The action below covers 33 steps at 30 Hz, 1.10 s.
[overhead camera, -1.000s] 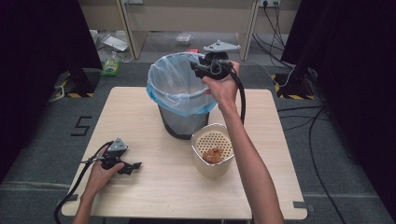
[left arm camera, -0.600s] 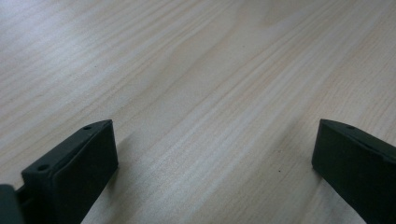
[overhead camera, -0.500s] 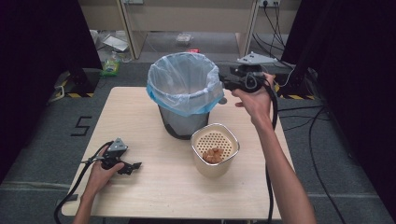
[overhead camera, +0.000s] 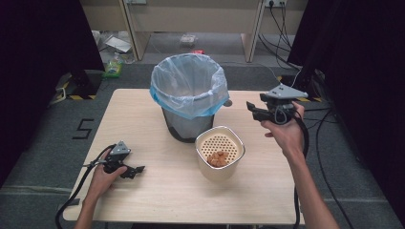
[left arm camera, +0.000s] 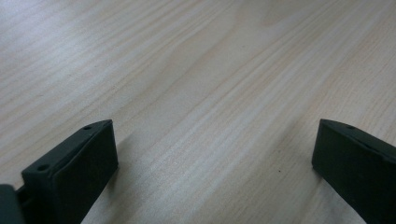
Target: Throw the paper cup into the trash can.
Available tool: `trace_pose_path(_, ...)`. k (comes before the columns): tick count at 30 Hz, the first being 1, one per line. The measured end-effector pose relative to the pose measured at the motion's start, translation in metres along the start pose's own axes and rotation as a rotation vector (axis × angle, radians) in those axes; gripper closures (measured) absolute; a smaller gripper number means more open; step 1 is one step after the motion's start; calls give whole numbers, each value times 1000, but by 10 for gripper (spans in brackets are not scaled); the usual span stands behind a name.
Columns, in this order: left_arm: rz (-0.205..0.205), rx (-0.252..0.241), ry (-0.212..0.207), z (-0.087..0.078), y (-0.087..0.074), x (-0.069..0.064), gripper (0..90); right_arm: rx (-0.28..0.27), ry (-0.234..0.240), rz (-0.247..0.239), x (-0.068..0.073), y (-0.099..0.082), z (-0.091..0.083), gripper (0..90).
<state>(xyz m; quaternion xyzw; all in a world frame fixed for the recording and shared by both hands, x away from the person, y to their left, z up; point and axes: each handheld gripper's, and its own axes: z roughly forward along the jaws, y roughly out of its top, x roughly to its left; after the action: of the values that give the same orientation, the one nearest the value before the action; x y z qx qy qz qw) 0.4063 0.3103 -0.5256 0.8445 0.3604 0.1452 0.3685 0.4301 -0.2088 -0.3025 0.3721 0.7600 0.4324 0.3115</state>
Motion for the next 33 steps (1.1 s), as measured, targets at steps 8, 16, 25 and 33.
trace_pose_path(8, 0, -1, 0, 0, 0, 0, 0, 58, -20, 26, -6, -56, -14, 428)
trace_pose_path(16, 0, -1, 0, 0, 0, 0, 0, 87, -9, 97, -9, -109, -20, 416)
trace_pose_path(25, 0, -1, 0, 0, 0, 0, 0, 126, -24, 123, -5, -149, -18, 411)
trace_pose_path(33, 0, -1, 0, 0, 0, 0, 0, 177, -18, 98, 8, -172, -10, 403)
